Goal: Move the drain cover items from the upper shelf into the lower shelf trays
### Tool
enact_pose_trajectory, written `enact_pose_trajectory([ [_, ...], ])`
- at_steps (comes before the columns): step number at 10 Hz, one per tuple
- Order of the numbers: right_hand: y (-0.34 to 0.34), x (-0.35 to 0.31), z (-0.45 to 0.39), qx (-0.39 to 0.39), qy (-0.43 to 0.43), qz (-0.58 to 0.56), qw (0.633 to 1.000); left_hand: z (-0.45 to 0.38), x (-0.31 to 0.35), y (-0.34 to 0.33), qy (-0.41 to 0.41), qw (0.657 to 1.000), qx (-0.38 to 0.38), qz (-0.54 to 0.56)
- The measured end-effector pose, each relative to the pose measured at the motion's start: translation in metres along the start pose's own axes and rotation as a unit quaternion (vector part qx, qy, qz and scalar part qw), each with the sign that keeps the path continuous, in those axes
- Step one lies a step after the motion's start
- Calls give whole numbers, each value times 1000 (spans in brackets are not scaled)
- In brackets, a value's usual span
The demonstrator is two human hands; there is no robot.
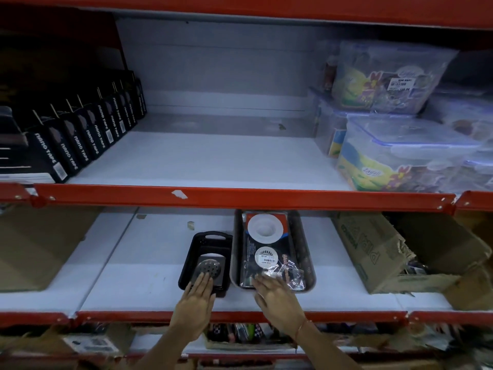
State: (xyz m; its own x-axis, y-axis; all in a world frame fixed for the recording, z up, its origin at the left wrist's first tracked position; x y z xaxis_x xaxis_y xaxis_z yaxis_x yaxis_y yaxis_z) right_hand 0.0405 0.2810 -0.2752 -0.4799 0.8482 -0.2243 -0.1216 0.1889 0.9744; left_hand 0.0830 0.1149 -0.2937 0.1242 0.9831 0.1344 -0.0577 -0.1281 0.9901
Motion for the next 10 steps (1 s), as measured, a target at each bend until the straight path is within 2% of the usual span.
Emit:
enact_pose_trajectory([
  [1,-4,0,11,-20,-18,7,1000,9,-9,-19,47,997,-52,39],
  [5,-5,-12,59,-23,-40,41,998,48,27,-13,26,996,-63,59],
  [7,-6,-21,74,-51,-42,70,995,68,39,-4,17,995,-97,36],
  [8,15,-34,77,-27,-24,61,998,75,47,14,4,996,-84,24],
  [9,71,-53,73,74,17,37,996,72,57,75,-31,999,23,19],
  [10,142,-72,67,170,38,37,984,67,71,156,-82,981,174,9],
])
Point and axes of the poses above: each hand's wrist, its own z-axis away from the middle knuckle, its own y-axis out of the back of the hand, x = y × z, the point moved 10 cm from there along -z, towards the middle knuckle, and after that the axes turned 6 degrees about -y, right-handed, at the moved point
